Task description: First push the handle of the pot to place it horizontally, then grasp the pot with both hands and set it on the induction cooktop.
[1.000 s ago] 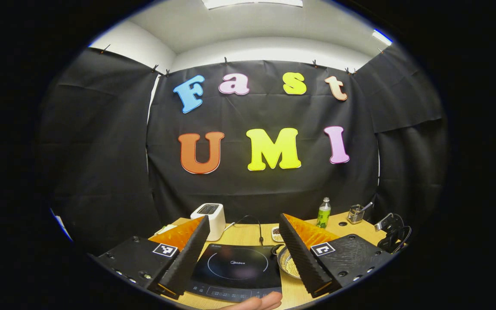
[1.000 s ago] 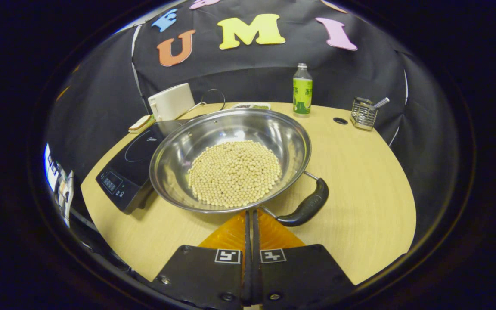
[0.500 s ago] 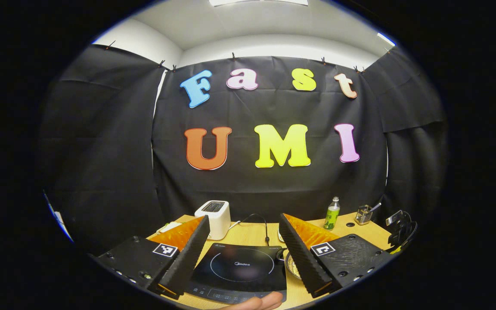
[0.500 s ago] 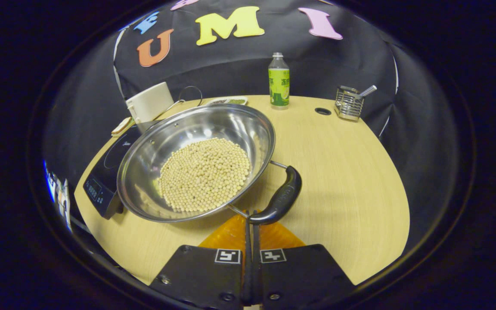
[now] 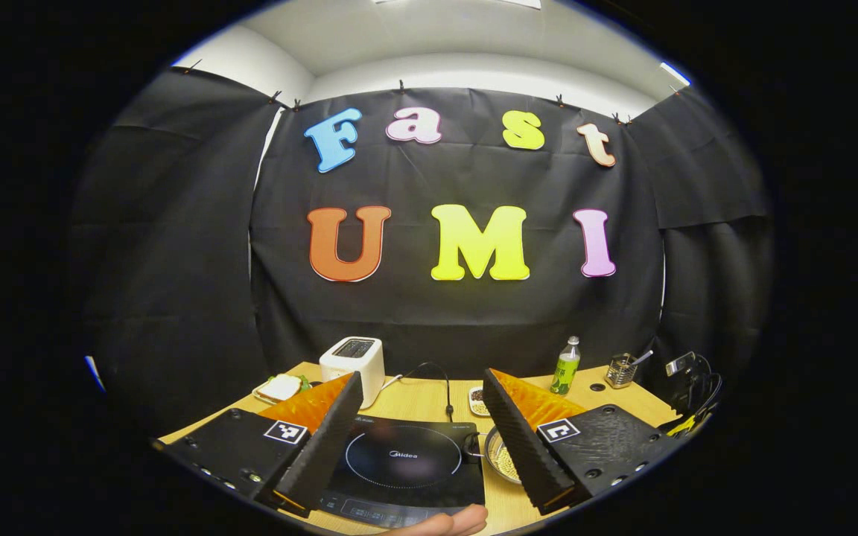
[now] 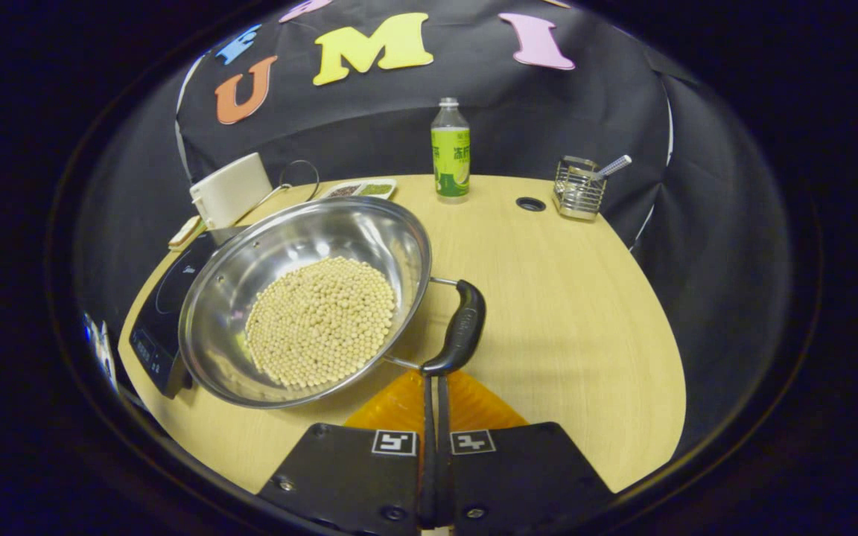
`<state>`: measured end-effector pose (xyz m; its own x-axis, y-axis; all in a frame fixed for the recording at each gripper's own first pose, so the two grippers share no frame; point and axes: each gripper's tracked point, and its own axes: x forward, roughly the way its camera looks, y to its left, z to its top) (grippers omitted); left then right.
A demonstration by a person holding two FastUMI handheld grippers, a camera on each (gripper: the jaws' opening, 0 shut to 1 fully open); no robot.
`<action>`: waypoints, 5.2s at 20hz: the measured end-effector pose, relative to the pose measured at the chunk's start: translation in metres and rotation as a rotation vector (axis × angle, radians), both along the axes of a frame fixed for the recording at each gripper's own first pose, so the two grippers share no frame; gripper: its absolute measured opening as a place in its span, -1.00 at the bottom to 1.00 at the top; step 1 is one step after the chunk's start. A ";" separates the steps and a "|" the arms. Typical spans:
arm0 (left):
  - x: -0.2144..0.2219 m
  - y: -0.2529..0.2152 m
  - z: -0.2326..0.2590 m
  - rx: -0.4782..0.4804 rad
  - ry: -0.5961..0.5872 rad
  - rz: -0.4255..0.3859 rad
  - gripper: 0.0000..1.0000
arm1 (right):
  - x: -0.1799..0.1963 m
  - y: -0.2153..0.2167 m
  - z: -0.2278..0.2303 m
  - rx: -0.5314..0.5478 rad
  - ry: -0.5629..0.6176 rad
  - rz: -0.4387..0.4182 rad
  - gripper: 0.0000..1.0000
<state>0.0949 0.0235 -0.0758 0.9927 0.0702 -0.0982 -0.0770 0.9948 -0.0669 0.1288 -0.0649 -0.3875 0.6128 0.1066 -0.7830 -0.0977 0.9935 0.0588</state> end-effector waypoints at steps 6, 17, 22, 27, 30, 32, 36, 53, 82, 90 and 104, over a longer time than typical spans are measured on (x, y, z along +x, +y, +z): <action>0.010 -0.015 -0.022 -0.014 0.053 -0.043 0.92 | 0.002 -0.017 0.010 -0.003 -0.030 -0.047 -0.99; 0.050 -0.060 -0.099 -0.052 0.247 -0.146 0.93 | 0.011 -0.032 0.083 -0.010 -0.232 -0.088 -0.77; 0.067 -0.081 -0.139 -0.089 0.363 -0.187 0.89 | 0.026 -0.031 0.078 -0.013 -0.246 -0.110 0.80; 0.086 -0.104 -0.178 -0.124 0.465 -0.248 0.92 | 0.045 -0.024 0.061 0.019 -0.211 -0.123 0.85; 0.095 -0.105 -0.205 -0.113 0.533 -0.256 0.92 | 0.055 -0.020 0.048 0.027 -0.196 -0.126 0.84; 0.099 -0.105 -0.221 -0.116 0.574 -0.258 0.93 | 0.061 -0.017 0.039 0.038 -0.187 -0.132 0.85; 0.106 -0.106 -0.241 -0.100 0.624 -0.270 0.92 | 0.069 -0.017 0.019 0.049 -0.154 -0.143 0.84; 0.123 -0.103 -0.265 -0.009 0.705 -0.254 0.24 | 0.074 0.000 -0.001 0.100 -0.095 -0.135 0.46; 0.054 -0.078 -0.116 -0.022 0.490 -0.305 0.07 | 0.015 0.016 0.167 0.076 -0.214 -0.116 0.17; 0.051 -0.002 -0.094 -0.043 0.452 -0.225 0.06 | 0.032 0.094 0.184 0.116 -0.246 -0.045 0.17; 0.068 0.111 -0.130 -0.117 0.464 -0.075 0.07 | 0.079 0.215 0.146 0.154 -0.245 0.066 0.17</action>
<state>0.1634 0.1345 -0.2058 0.8439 -0.0379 -0.5351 -0.0535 0.9866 -0.1543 0.2074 0.1498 -0.2413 0.7695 0.2581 -0.5842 -0.1913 0.9659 0.1747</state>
